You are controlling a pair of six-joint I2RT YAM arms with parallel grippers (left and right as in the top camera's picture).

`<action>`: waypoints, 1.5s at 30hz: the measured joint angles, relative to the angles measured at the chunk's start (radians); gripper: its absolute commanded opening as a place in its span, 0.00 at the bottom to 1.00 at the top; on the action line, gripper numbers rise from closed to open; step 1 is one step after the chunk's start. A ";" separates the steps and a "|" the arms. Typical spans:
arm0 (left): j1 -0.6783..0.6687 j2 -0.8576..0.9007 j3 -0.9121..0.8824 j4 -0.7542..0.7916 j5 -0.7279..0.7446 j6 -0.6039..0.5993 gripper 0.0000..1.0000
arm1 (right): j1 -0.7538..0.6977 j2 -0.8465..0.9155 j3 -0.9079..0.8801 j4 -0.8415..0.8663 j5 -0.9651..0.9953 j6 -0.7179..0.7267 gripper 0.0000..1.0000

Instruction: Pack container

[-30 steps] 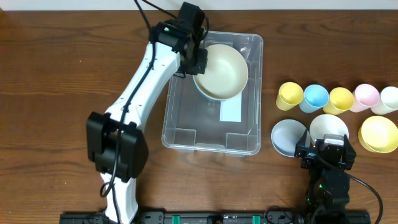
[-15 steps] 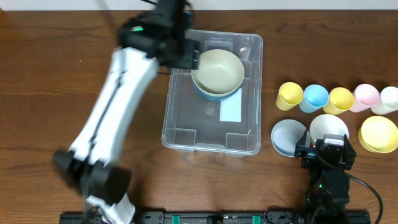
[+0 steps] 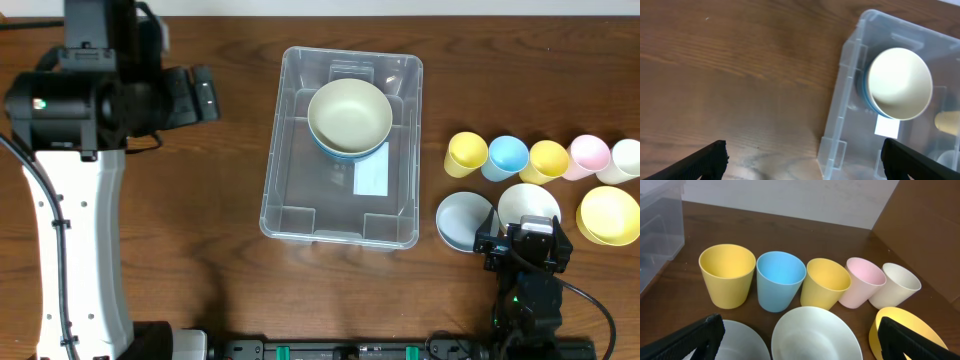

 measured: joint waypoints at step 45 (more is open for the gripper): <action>0.030 0.000 -0.001 -0.008 0.001 0.000 0.98 | -0.151 0.240 0.448 -0.465 -0.100 0.496 0.99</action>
